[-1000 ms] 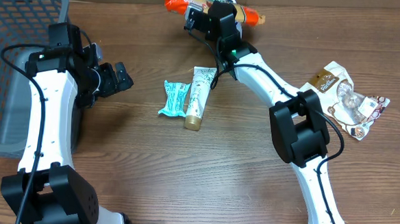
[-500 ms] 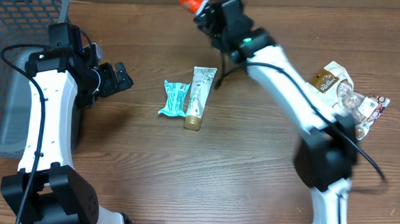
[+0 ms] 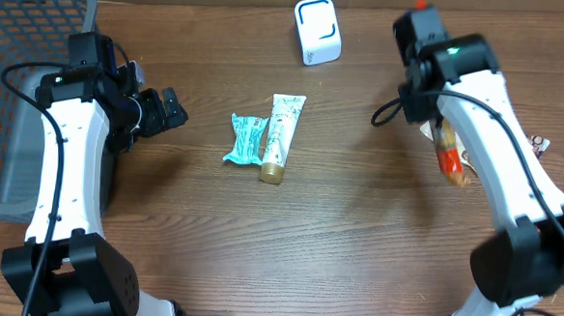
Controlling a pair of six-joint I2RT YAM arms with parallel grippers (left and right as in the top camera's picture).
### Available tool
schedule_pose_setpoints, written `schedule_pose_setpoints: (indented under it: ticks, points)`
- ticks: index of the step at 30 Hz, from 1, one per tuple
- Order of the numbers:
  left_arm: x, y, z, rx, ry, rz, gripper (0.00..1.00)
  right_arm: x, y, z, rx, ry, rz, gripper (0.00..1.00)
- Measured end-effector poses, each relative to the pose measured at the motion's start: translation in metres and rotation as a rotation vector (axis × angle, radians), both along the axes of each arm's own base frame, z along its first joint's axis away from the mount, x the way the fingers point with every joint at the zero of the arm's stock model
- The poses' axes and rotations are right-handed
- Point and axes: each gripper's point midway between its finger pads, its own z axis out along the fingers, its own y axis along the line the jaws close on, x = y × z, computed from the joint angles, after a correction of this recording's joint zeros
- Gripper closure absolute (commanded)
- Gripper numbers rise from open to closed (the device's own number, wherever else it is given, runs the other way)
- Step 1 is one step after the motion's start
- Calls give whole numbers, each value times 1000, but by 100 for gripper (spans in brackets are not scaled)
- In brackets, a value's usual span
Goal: Scan the item barcode
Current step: 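Carry the spaghetti pack right and drop it at the table's right edge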
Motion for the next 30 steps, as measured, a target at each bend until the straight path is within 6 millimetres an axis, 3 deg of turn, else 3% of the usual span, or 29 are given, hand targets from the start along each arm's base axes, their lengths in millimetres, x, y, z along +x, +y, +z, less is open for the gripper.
schedule_pose_setpoints:
  ticks: [3, 7, 13, 18, 19, 21, 24, 25, 27, 30]
  points:
    - [0, 0, 0, 0, 0, 0, 1, -7, -19, -48, -22, 78, -47, 96]
    - [0, 0, 0, 0, 0, 0, 0, -3, -28, -85, -3, 93, -1, 95]
    - [0, 0, 0, 0, 0, 0, 0, -9, -23, -122, 0, 129, 120, 96]
    - [0, 0, 0, 0, 0, 0, 0, -14, -42, -125, -100, 148, 121, 96]
    - [0, 0, 0, 0, 0, 0, 0, -14, -47, -125, -120, 146, 107, 92]
    - [0, 0, 0, 0, 0, 0, 0, -13, -59, -124, -154, 141, 72, 67]
    - [0, 0, 0, 0, 0, 0, 0, -13, -75, -127, -190, 148, 28, 59]
    - [0, 0, 0, 0, 0, 0, 0, -13, -80, -127, -202, 145, 9, 51]
    - [0, 0, 0, 0, 0, 0, 0, -13, -88, -126, -220, 135, -20, 0]
    - [0, 0, 0, 0, 0, 0, 0, -12, -97, -122, -240, 111, -73, 0]
